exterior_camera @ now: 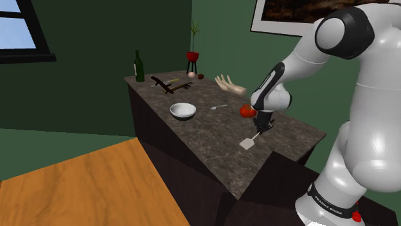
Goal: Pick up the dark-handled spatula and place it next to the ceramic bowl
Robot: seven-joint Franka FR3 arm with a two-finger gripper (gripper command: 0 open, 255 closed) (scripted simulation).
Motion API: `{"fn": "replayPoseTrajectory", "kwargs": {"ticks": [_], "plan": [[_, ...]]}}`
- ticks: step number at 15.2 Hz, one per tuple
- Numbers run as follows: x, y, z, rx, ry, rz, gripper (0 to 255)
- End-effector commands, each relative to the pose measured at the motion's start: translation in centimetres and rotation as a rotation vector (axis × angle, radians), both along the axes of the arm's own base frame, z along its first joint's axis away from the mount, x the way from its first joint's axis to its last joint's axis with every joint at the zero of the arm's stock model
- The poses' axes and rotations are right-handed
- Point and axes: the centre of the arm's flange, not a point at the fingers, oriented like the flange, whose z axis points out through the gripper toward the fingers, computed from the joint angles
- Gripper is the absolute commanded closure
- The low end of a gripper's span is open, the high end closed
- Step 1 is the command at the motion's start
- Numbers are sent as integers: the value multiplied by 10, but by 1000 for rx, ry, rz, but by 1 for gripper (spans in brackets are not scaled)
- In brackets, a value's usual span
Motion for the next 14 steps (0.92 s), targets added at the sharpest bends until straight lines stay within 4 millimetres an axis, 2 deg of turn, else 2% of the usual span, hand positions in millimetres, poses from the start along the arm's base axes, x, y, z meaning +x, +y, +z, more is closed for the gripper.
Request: {"fn": "replayPoseTrajectory", "kwargs": {"ticks": [1, 14], "plan": [[0, 0, 11, 0, 1, 0, 255], [0, 0, 79, 0, 1, 0, 255]]}}
